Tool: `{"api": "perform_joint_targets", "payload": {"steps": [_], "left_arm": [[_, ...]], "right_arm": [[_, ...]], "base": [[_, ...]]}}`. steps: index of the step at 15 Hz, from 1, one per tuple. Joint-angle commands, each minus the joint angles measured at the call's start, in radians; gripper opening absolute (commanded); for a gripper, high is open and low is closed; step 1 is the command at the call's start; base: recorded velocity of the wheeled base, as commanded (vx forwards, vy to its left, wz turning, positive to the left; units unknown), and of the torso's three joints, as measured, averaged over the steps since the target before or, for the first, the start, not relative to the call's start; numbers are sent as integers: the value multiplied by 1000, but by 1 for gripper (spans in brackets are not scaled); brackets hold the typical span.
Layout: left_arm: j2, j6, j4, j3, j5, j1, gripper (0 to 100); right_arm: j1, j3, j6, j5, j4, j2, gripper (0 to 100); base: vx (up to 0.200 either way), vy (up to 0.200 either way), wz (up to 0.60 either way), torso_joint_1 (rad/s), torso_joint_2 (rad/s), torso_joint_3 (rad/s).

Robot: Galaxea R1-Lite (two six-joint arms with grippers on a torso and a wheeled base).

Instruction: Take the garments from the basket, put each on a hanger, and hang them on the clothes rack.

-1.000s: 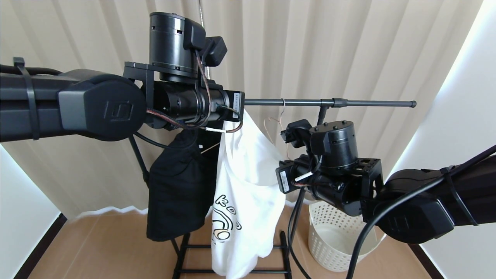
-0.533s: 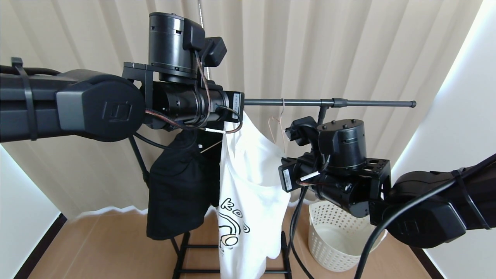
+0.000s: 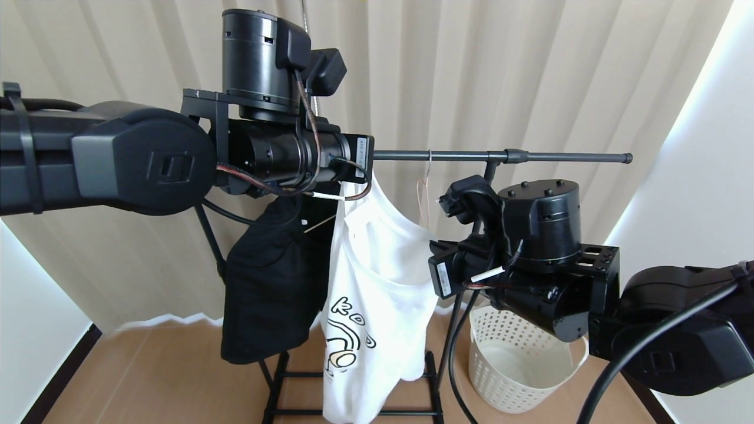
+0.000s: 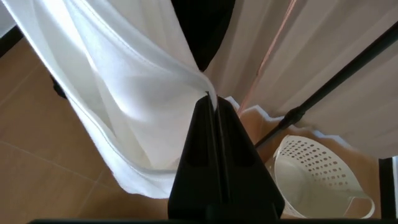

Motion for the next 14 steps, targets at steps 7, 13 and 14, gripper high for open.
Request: {"api": "perform_joint_targets", "payload": {"steps": [7, 13, 14], "left_arm": [[-166, 31, -3, 280, -9, -7, 0], [-247, 36, -132, 611, -9, -101, 0], [-249, 36, -175, 653, -9, -124, 0]], "right_arm": [[-20, -98, 94, -72, 10, -13, 0], [-21, -62, 142, -113, 10, -105, 0], [-21, -42, 143, -115, 10, -131, 0]], "base": [[0, 0, 0, 0, 0, 0], [0, 0, 0, 0, 0, 0], [0, 0, 0, 0, 0, 0]]}}
